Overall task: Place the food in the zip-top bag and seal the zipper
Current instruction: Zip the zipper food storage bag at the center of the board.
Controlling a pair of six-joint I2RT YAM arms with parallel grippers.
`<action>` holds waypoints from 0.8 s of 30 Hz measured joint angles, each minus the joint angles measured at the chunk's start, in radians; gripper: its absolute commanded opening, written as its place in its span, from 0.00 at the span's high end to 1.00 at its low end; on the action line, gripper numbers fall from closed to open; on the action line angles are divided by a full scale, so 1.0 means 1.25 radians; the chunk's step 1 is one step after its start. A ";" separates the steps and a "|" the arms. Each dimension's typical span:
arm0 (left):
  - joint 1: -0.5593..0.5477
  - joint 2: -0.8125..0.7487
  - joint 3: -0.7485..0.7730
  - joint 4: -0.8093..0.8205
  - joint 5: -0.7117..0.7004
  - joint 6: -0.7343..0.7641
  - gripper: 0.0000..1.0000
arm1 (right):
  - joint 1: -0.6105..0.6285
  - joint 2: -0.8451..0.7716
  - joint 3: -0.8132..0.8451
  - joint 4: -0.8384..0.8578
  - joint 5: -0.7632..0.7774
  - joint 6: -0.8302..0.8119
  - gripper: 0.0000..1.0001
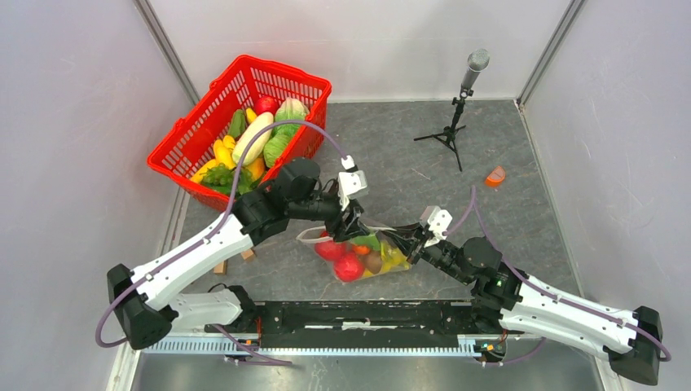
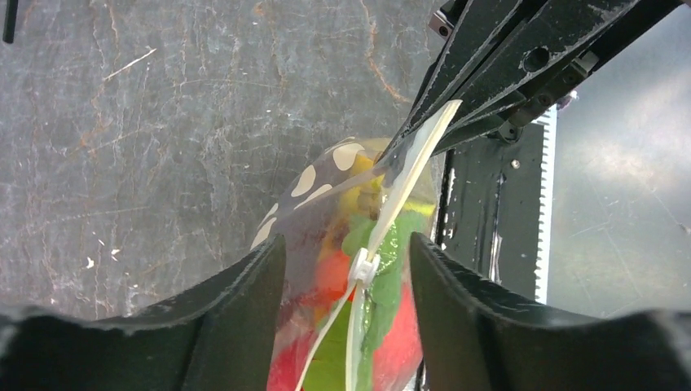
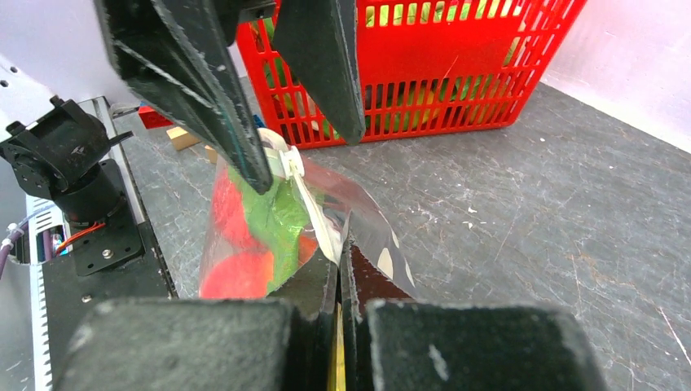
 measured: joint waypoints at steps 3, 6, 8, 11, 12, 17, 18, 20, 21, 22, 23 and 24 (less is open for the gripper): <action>0.000 0.012 0.002 -0.001 0.013 0.019 0.59 | 0.000 0.000 0.000 0.000 -0.006 -0.002 1.00; 0.000 0.015 0.002 -0.006 0.020 0.041 0.70 | 0.000 -0.003 0.000 -0.001 -0.009 -0.003 1.00; 0.001 0.015 0.002 -0.014 0.029 0.054 0.77 | 0.000 -0.005 0.000 -0.003 -0.008 -0.003 1.00; 0.001 0.014 0.002 -0.032 0.037 0.074 0.85 | 0.000 -0.010 0.000 -0.009 0.001 -0.002 1.00; 0.001 0.013 0.002 -0.038 0.039 0.081 0.88 | 0.000 -0.012 -0.001 -0.011 0.006 -0.002 1.00; 0.001 -0.001 0.002 -0.064 0.036 0.109 0.90 | 0.000 -0.022 -0.005 -0.019 0.033 0.001 1.00; 0.001 -0.004 0.002 -0.071 0.033 0.113 0.90 | 0.000 -0.026 -0.006 -0.019 0.040 0.002 1.00; 0.003 -0.010 0.002 -0.087 0.025 0.121 0.90 | 0.001 -0.037 -0.011 -0.023 0.057 0.009 1.00; 0.005 -0.013 0.002 -0.093 0.023 0.124 0.90 | 0.001 -0.044 -0.012 -0.023 0.067 0.013 1.00; 0.007 -0.018 0.002 -0.099 0.015 0.128 0.90 | 0.001 -0.052 -0.014 -0.024 0.077 0.016 1.00; 0.009 -0.023 0.001 -0.104 0.011 0.129 0.90 | 0.002 -0.061 -0.015 -0.025 0.090 0.020 1.00; 0.010 -0.034 -0.004 -0.111 0.004 0.131 0.90 | 0.003 -0.071 -0.018 -0.025 0.103 0.024 1.00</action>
